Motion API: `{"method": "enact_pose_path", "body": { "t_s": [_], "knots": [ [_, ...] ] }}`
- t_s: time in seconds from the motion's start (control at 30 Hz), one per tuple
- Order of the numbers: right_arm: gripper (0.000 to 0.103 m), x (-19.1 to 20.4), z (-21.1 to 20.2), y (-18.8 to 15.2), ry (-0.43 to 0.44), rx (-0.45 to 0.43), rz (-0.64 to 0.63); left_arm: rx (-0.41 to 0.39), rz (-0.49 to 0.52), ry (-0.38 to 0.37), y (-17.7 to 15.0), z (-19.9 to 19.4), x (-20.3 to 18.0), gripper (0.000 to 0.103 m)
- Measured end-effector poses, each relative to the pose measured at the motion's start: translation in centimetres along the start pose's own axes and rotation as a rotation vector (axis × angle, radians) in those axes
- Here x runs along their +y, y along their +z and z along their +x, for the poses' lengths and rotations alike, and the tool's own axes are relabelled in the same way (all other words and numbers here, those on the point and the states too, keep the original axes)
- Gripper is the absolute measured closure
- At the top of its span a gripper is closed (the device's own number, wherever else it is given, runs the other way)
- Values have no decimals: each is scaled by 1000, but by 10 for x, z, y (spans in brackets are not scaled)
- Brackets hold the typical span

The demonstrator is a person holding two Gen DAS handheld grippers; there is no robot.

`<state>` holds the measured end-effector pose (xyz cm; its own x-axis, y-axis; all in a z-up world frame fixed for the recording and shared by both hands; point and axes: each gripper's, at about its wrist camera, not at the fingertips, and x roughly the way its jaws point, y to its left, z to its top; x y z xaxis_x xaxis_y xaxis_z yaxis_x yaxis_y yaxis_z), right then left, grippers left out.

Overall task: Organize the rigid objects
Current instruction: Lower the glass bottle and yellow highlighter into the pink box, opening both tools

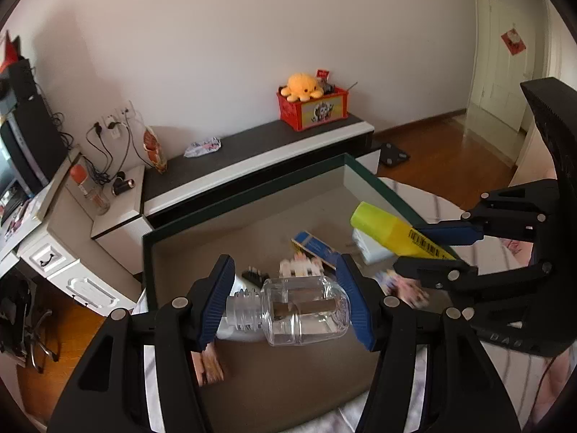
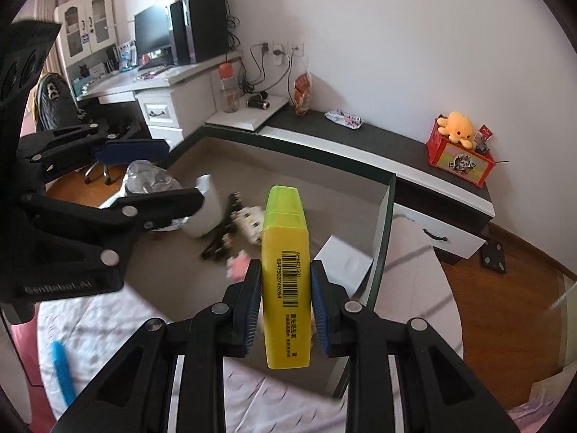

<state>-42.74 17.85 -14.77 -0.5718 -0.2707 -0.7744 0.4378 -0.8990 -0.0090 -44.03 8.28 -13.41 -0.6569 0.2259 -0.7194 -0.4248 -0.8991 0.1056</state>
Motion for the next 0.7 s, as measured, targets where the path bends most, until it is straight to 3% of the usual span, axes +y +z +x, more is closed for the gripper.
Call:
{"method": "enact_pose_path", "body": {
  "t_s": [0.2,0.43,0.7],
  "knots": [
    [76,-18,44,19,-19,54,8,69,0,17,18,50,14,43],
    [76,-29,81,28,-19,113,31,114,-32,45,16,77,28,43],
    [73,-33,79,28,-42,92,54,103,-102,72,5,83,37,42]
  ]
}}
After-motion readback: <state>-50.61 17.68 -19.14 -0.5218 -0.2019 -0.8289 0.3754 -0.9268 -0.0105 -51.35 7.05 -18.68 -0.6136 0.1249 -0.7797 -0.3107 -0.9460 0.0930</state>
